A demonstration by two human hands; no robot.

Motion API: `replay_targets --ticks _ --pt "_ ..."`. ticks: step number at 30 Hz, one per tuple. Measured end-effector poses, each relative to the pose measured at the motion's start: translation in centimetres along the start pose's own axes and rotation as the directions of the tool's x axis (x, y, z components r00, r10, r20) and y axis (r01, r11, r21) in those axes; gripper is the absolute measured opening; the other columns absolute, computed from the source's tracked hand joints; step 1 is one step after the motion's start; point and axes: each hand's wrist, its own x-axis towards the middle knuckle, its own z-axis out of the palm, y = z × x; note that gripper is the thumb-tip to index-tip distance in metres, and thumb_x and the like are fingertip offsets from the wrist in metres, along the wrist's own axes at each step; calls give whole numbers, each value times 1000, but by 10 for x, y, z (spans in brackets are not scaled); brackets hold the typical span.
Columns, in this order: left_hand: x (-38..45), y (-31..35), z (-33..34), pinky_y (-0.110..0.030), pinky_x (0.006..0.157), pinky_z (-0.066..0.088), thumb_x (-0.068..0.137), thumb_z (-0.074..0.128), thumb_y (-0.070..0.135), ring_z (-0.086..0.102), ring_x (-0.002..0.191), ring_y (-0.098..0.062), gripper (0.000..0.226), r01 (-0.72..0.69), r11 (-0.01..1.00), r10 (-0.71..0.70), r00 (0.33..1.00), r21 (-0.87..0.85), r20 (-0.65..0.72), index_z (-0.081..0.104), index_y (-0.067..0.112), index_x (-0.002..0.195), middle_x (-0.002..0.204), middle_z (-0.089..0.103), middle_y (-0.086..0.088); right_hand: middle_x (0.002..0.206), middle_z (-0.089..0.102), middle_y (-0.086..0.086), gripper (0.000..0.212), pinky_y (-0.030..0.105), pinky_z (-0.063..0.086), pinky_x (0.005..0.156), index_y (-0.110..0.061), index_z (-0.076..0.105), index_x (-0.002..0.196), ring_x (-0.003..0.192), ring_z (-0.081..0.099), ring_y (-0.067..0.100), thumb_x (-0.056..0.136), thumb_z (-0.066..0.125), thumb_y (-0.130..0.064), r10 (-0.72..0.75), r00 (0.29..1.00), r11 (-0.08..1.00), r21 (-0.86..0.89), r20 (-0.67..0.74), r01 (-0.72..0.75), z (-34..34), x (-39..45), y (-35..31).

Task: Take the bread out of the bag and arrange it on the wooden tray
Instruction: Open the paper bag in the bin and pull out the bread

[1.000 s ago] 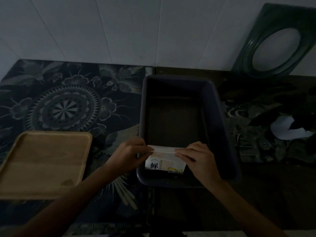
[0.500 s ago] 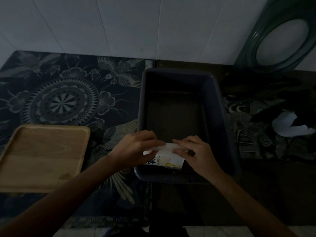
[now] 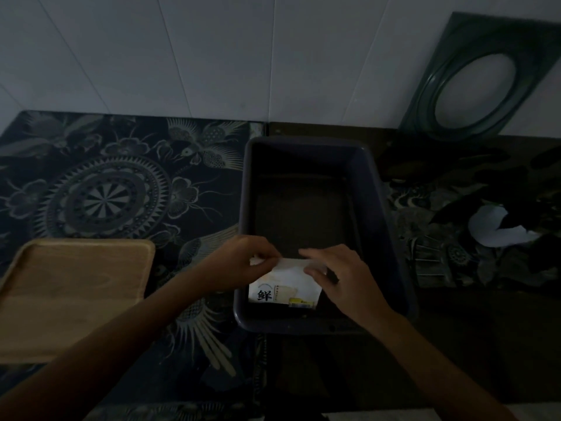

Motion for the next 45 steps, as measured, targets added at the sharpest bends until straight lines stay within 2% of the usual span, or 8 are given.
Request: replay_targets --ticks 3,7,14,22,25,34,39,45 --pt "7 0 -6 -16 79 54 97 62 21 69 87 -3 19 20 1000 -20 999 -8 40 77 15 107 101 77 3 117 68 2 40 40 52 89 -22 74 121 111 60 22 82 84 -16 -68 997 987 -147 -24 64 1 0 -4" --pt "14 0 -11 -7 74 50 98 61 20 70 85 -3 20 -1 1000 1 999 3 44 77 15 108 98 78 4 126 64 4 31 39 47 96 -21 78 108 119 56 25 78 86 -23 -117 993 961 -250 2 114 4 0 -15" --pt "16 -4 -15 -38 76 58 99 51 18 67 87 -15 11 -51 982 49 999 184 18 55 25 107 98 69 2 110 68 3 16 40 52 84 -21 80 93 104 61 26 79 85 -26 -146 989 927 -345 27 147 8 -1 -26" --pt "25 3 -16 -37 79 56 92 62 33 65 99 -14 26 -89 926 64 995 367 80 69 30 117 120 64 8 93 76 -3 15 38 53 80 -19 74 98 98 65 23 96 62 -27 -191 979 915 -349 72 204 2 -7 -35" --pt "36 7 -20 -36 84 56 92 64 23 65 104 -14 27 -86 922 54 994 378 94 72 29 118 117 67 6 90 77 -2 21 38 55 75 -18 74 98 92 68 23 96 56 -29 -180 978 910 -360 107 207 -2 -9 -42" --pt "55 3 -23 -23 75 44 94 62 10 65 105 -16 39 -169 873 114 983 457 145 65 23 131 118 65 0 77 78 -9 18 30 56 78 -29 77 91 74 72 10 76 86 -33 -161 921 874 -383 354 299 -23 -15 -51" --pt "60 1 -30 -27 81 52 97 57 12 62 105 -16 43 -178 854 109 980 489 167 58 26 137 118 63 -3 92 79 -4 19 38 52 90 -28 72 106 87 74 16 90 64 -31 -134 855 853 -382 500 357 -32 -26 -50" --pt "59 3 -33 -30 85 53 97 57 14 60 113 -16 43 -148 875 80 983 460 162 56 27 138 125 61 1 109 77 -4 24 41 51 96 -30 67 117 105 70 17 94 69 -34 -70 823 871 -367 563 326 -45 -36 -54"
